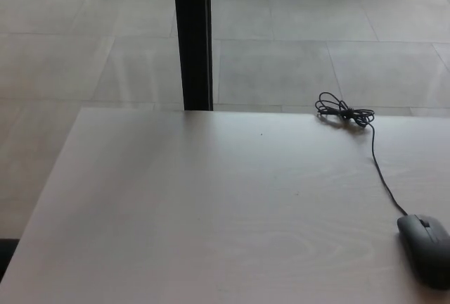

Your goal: The robot uses its right fingers to click on the left button of the black mouse placed on the table.

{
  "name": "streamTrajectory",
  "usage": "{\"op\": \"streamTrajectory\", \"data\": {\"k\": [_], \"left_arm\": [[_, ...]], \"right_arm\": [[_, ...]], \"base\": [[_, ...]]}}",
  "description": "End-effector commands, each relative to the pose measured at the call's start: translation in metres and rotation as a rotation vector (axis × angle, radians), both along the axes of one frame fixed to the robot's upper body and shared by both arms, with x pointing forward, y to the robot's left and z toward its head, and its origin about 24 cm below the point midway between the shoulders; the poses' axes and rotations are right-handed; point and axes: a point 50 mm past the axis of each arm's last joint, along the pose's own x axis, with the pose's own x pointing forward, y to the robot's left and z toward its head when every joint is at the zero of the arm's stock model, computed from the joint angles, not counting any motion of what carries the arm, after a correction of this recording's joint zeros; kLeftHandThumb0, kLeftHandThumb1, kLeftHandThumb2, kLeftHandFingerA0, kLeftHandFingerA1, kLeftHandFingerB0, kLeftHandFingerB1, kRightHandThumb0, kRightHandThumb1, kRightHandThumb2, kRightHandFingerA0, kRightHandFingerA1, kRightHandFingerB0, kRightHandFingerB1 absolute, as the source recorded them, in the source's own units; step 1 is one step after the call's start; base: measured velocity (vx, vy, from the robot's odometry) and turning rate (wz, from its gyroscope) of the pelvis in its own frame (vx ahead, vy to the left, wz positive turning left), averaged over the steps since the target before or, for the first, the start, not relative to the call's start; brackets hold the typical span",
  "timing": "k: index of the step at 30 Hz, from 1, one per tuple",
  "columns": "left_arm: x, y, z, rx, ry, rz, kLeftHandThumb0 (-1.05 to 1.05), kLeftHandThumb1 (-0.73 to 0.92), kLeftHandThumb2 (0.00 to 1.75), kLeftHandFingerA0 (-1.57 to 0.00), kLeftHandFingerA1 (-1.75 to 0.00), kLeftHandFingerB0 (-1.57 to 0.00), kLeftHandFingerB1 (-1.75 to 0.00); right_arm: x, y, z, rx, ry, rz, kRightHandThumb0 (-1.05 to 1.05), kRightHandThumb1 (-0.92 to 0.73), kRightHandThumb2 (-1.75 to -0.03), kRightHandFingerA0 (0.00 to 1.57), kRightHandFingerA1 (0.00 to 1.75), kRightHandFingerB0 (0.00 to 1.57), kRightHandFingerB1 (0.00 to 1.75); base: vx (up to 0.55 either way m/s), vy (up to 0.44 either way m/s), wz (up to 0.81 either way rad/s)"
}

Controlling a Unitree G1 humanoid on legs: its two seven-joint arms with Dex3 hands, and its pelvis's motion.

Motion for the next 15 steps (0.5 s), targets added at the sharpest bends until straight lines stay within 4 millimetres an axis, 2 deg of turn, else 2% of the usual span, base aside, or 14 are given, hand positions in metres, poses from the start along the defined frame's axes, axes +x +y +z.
{"op": "streamTrajectory", "data": {"k": [1, 2, 3, 4, 5, 6, 8, 9, 10, 11, 12, 13, 14, 15], "left_arm": [[-0.009, 0.018, 0.014, 0.006, -0.144, 0.257, -0.36, 0.46, 0.54, -0.81, -1.25, -0.66, -0.59], [-0.009, 0.018, 0.014, 0.01, -0.142, 0.258, -0.43, 0.34, 0.77, -0.87, -1.11, -0.59, -0.66], [-0.009, 0.018, 0.014, 0.01, -0.141, 0.264, -0.37, 0.45, 0.54, -0.84, -1.23, -0.67, -0.59], [-0.009, 0.018, 0.014, 0.012, -0.136, 0.264, -0.37, 0.45, 0.54, -0.84, -1.23, -0.67, -0.59], [-0.009, 0.018, 0.014, 0.003, -0.156, 0.274, -0.44, 0.35, 0.77, -0.91, -1.14, -0.59, -0.66], [-0.01, 0.018, 0.014, 0.01, -0.153, 0.267, -0.44, 0.48, 0.54, -0.85, -1.09, -0.67, -0.59], [-0.009, 0.019, 0.016, 0.018, -0.154, 0.264, -0.5, 0.52, 0.56, -0.88, -1.19, -0.65, -0.62], [-0.008, 0.019, 0.016, 0.023, -0.135, 0.255, -0.76, 0.7, 0.61, -0.85, -0.99, -0.46, -0.54], [-0.007, 0.019, 0.015, 0.017, -0.134, 0.269, -0.79, 0.83, 0.65, -0.84, -1.11, -0.47, -0.59], [-0.005, 0.019, 0.015, -0.022, -0.196, 0.307, -0.87, 0.74, 1.14, -0.84, -1.27, -0.6, -1.12], [-0.004, 0.019, 0.015, -0.043, -0.196, 0.313, -0.88, 0.92, 0.75, -0.72, -1.59, -0.34, -0.97], [-0.002, 0.019, 0.015, -0.064, -0.217, 0.342, -0.94, 0.92, 0.8, -0.64, -1.68, -0.32, -0.73], [-0.001, 0.018, 0.015, -0.07, -0.225, 0.353, -0.94, 0.92, 0.8, -0.64, -1.68, -0.32, -0.73], [0.0, 0.018, 0.014, -0.087, -0.24, 0.358, -1.04, 0.92, 0.85, -0.61, -1.66, -0.29, -0.61]], "right_arm": [[0.005, -0.023, 0.028, -0.115, -0.165, -0.104, -0.41, -0.43, -0.77, 0.58, 0.66, 0.44, 0.51], [0.005, -0.024, 0.029, -0.112, -0.172, -0.11, -0.42, -0.43, -0.77, 0.59, 0.66, 0.43, 0.51], [0.005, -0.026, 0.03, -0.11, -0.176, -0.117, -0.41, -0.43, -0.77, 0.63, 0.67, 0.43, 0.51], [0.004, -0.026, 0.031, -0.111, -0.181, -0.12, -0.41, -0.43, -0.77, 0.63, 0.67, 0.43, 0.51], [0.003, -0.028, 0.033, -0.099, -0.19, -0.145, -0.37, -0.54, -0.56, 0.7, 0.6, 0.49, 0.39], [0.003, -0.03, 0.034, -0.084, -0.202, -0.173, -0.37, -0.54, -0.56, 0.68, 0.6, 0.48, 0.38], [0.001, -0.031, 0.035, -0.058, -0.223, -0.213, -0.37, -0.56, -0.56, 0.75, 0.69, 0.47, 0.39], [0.0, -0.037, 0.035, -0.033, -0.219, -0.279, -0.43, -0.56, -0.62, 0.84, 1.5, 0.45, 0.43], [-0.002, -0.04, 0.035, 0.001, -0.211, -0.307, -0.52, -0.62, -0.58, 0.49, 1.26, 0.41, 0.39], [-0.002, -0.043, 0.035, 0.037, -0.185, -0.356, -0.74, -0.58, -0.93, 0.9, 1.34, 0.34, 0.51], [-0.003, -0.045, 0.036, 0.065, -0.202, -0.368, -0.67, -0.72, -0.67, 0.74, 1.71, 0.34, 0.4], [-0.006, -0.051, 0.04, 0.152, -0.22, -0.444, -0.8, -0.85, -0.65, 0.54, 0.82, 0.28, 0.39], [-0.006, -0.053, 0.041, 0.187, -0.225, -0.472, -0.8, -0.85, -0.65, 0.54, 0.82, 0.28, 0.39], [-0.006, -0.057, 0.043, 0.223, -0.249, -0.535, -0.85, -0.87, -0.68, 0.66, 1.3, 0.27, 0.43]], "base": [[0.0, 0.0, 0.0], [0.0, 0.0, 0.0], [0.0, 0.0, 0.0], [0.0, 0.0, 0.0], [0.0, 0.0, 0.0], [0.0, 0.0, 0.0], [0.0, 0.0, 0.0], [0.0, 0.0, 0.0], [0.0, 0.0, 0.0], [0.0, 0.0, 0.0], [0.0, 0.0, 0.0], [0.0, 0.0, 0.0], [0.0, 0.0, 0.0], [0.0, 0.0, 0.0]]}}
